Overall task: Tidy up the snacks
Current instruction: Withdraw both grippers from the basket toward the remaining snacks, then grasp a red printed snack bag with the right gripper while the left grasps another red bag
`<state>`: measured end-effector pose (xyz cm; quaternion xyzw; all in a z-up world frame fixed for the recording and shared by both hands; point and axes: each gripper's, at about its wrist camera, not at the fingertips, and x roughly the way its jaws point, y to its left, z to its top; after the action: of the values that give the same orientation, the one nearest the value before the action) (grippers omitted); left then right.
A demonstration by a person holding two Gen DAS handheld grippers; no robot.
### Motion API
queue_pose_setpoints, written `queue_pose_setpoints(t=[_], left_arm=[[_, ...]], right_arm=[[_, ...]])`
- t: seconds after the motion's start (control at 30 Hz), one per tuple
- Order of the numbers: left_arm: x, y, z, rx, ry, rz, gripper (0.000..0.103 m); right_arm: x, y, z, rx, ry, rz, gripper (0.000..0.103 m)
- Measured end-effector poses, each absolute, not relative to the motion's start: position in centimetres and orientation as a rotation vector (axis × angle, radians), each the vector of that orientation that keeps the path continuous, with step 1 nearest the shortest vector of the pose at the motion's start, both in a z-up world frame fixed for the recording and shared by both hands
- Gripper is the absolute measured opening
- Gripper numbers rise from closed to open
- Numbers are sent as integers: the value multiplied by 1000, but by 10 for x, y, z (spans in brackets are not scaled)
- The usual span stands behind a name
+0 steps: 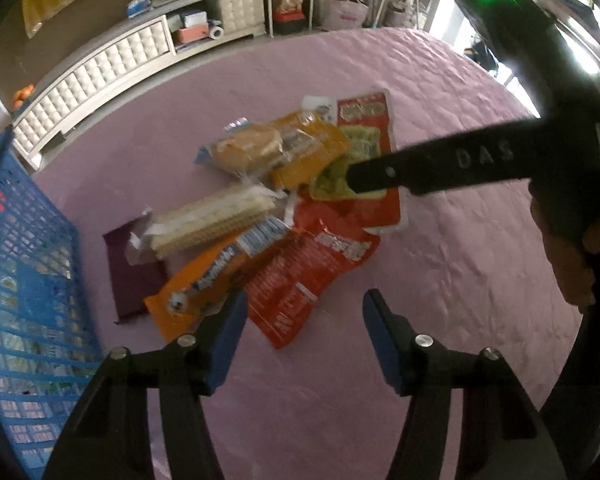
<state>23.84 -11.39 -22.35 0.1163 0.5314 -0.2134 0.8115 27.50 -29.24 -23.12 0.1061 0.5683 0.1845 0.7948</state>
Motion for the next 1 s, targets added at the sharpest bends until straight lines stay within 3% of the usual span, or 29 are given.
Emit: queue_pose_setpoints(t=[0.1,0.2,0.27,0.37,0.4,0.47,0.67,1.0], left_arm=[[240,-116,-227,272,1138,-468,57],[248,-118,-236,269,1161,-463,46],[252,-118,-241,268,1181,-456,27],[256,-117,-248,247,1201,-470,19],[257,-117,-248,243,1199,-472,18],[258,-117,-247,221,1200,-476,5],[254,-116,-237,187,1171,-476,0],[228,-112,-204,126,1109,-462,0]], right_arm=[[276,-297,-236,239,1229,397,67],[278,-299,-235,233,1221,401,64],[280,-299,-235,228,1220,405,60],[284,-296,-235,236,1218,416,53],[285,-295,-236,237,1218,420,48],[285,-294,-236,231,1209,419,25],[281,-297,-236,277,1189,434,12],[245,-299,-202,197,1119,434,7]])
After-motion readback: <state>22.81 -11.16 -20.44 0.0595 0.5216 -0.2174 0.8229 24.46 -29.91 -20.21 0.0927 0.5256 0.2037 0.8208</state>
